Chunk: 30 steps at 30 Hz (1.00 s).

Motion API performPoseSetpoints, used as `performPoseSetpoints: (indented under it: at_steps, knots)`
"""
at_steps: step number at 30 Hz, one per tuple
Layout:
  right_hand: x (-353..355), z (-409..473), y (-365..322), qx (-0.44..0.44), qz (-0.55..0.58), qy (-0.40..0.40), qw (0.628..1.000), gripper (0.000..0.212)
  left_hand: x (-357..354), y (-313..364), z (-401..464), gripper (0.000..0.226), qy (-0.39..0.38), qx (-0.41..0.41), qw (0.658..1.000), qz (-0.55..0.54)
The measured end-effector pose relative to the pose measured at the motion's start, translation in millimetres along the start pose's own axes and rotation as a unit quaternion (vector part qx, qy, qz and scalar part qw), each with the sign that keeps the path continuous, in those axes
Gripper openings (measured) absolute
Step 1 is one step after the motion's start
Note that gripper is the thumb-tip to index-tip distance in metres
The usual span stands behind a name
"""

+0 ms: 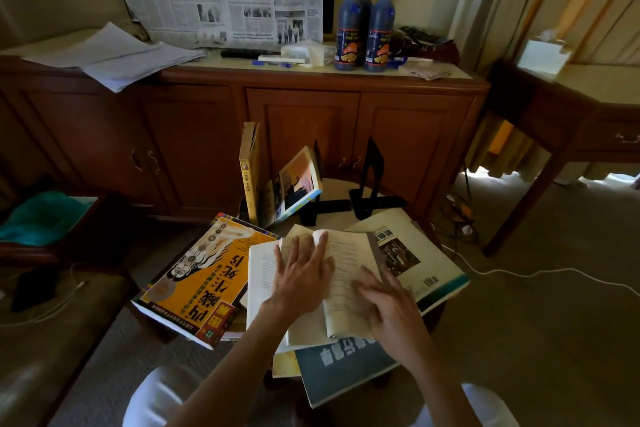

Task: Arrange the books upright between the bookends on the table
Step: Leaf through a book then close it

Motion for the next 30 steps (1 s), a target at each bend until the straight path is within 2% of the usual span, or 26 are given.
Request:
performPoseSetpoints:
  at_steps: [2, 4, 6, 8, 13, 17, 22, 25, 30]
  knots:
    - [4, -9, -13, 0.035, -0.024, -0.037, 0.998, 0.055, -4, -6, -2, 0.060, 0.004, 0.010, 1.000, -0.014]
    - [3, -21, -23, 0.035, -0.057, -0.073, 0.995, 0.054, -5, -7, -2, 0.060, 0.001, 0.012, 1.000, -0.014]
    - [-1, -29, -29, 0.030, -0.075, -0.059, 0.995, 0.075, -6, -7, -2, 0.061, 0.004, 0.007, 1.000, -0.003]
    - [-7, -29, -29, 0.022, -0.074, -0.047, 0.996, 0.087, -6, -7, -2, 0.061, 0.002, 0.002, 1.000, 0.024]
    - [-14, 10, -28, 0.047, -0.144, -0.063, 0.986, 0.077, -7, -10, 4, 0.063, -0.025, 0.000, 0.996, 0.089]
    - [-12, 67, -25, 0.055, -0.164, -0.058, 0.983, 0.059, -8, -8, 4, 0.061, -0.033, 0.009, 0.996, 0.085]
    - [-9, 108, -22, 0.067, -0.168, -0.040, 0.983, 0.052, -9, -7, 4, 0.057, -0.022, 0.022, 0.997, 0.071]
    - [-8, 86, -29, 0.057, -0.176, -0.020, 0.982, 0.053, -12, -10, 3, 0.057, -0.017, 0.022, 0.998, 0.057]
    - [-34, -7, -33, 0.040, -0.176, 0.014, 0.983, 0.062, -14, -11, 3, 0.058, 0.011, 0.022, 0.999, 0.033]
Point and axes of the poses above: each hand's wrist, its own z-axis towards the middle knuckle, its own x-axis out of the back of the hand, y = z × x, the point moved 5 cm from there along z, towards the middle knuckle, and after that the axes turned 13 degrees about -z, right-handed, at the moved point
